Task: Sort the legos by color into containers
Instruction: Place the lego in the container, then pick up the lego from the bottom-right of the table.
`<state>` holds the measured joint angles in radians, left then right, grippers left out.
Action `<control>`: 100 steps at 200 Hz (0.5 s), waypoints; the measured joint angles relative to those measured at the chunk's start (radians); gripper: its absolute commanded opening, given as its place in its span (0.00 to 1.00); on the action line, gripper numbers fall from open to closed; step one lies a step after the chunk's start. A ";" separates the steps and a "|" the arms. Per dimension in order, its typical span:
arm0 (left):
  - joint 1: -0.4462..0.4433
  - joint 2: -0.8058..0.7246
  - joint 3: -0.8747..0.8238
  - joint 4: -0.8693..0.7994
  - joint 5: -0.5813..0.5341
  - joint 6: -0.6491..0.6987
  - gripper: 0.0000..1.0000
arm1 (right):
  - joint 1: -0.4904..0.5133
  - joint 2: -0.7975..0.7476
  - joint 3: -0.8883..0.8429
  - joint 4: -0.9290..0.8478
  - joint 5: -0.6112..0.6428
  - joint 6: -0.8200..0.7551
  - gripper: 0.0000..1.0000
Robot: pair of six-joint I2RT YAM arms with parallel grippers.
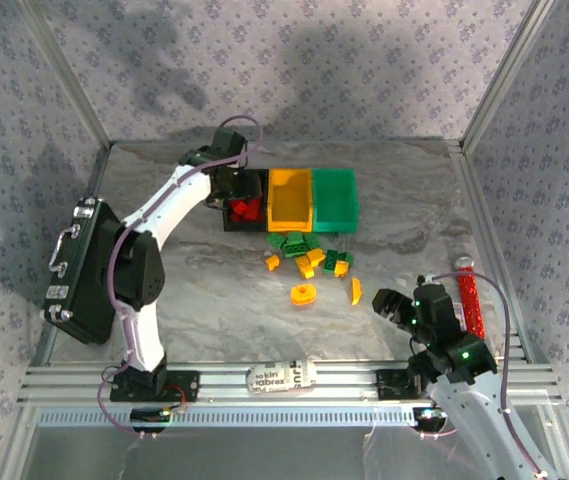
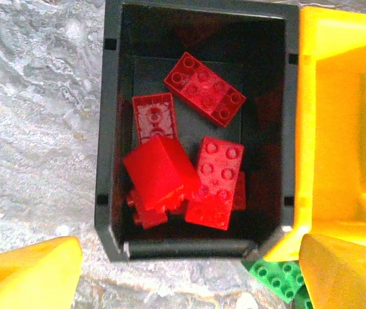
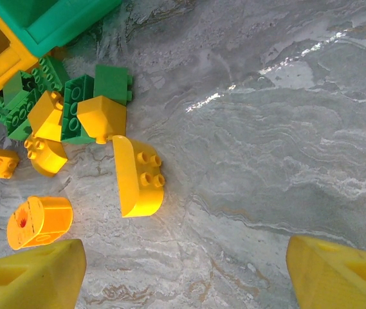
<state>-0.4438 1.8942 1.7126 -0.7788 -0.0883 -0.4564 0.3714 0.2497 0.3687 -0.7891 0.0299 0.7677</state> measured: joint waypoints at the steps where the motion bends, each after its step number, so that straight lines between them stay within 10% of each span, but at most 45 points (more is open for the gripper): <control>1: -0.002 -0.006 -0.005 0.000 -0.001 0.000 0.87 | 0.000 0.000 0.000 0.000 0.000 0.000 0.83; 100: -0.190 -0.496 -0.582 0.187 -0.047 -0.046 0.87 | -0.001 0.105 0.000 0.039 -0.041 -0.025 0.83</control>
<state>-0.6334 1.3987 1.1309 -0.5922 -0.1349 -0.5022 0.3706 0.3542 0.3687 -0.7498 -0.0113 0.7425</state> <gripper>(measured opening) 0.870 0.831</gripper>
